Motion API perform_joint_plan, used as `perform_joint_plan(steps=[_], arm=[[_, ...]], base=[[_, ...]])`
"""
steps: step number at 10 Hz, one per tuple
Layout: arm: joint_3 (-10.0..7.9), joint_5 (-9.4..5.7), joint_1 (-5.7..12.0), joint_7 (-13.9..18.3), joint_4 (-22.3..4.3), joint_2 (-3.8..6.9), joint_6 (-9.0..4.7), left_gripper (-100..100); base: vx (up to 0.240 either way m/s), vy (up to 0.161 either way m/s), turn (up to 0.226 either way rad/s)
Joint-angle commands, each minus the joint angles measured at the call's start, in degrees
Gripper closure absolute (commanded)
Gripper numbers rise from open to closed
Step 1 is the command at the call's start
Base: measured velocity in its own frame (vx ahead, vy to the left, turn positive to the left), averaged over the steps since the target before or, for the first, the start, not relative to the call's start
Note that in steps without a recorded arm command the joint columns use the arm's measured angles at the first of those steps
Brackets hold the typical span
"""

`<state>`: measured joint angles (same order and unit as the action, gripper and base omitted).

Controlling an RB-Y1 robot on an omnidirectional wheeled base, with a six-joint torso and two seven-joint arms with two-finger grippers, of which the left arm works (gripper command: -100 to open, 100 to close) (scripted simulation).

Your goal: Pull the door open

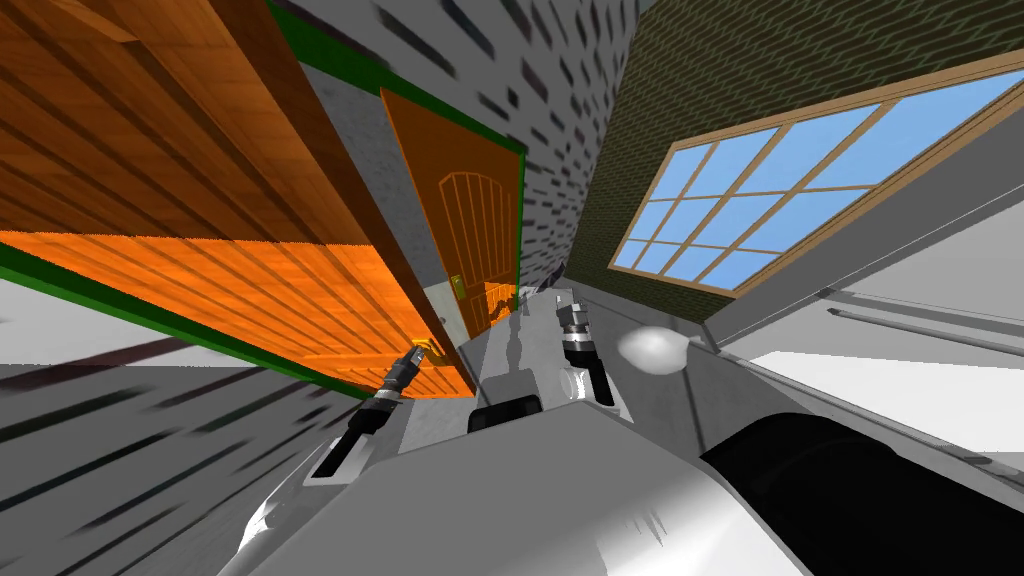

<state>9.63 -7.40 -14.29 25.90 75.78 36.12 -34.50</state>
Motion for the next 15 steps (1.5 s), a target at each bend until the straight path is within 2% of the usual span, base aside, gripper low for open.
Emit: perform_joint_plan(steps=[1,2,3,9,13,14,15], arm=[[0.77,0.03,-0.92,0.96,0.21,1.15,-1.55,100],[1.02,0.03,-1.25,1.33,0.27,1.65,-2.15,100],[0.81,0.06,-1.01,0.90,0.23,1.28,-1.43,100],[2.35,0.37,-1.93,3.26,-1.37,4.21,-6.10,100],[3.08,0.50,-2.33,4.47,-2.15,5.75,-8.54,100],[2.84,0.46,-2.16,4.21,-2.20,5.58,-7.96,100],[3.24,0.52,-2.58,4.63,-2.73,6.19,-9.21,100]], base=[[-0.201,0.122,-0.116],[-0.182,0.105,-0.100],[-0.082,0.040,-0.018],[-0.184,0.105,-0.147],[-0.198,0.101,-0.122],[-0.070,0.049,-0.029],[-0.140,0.062,-0.109]])
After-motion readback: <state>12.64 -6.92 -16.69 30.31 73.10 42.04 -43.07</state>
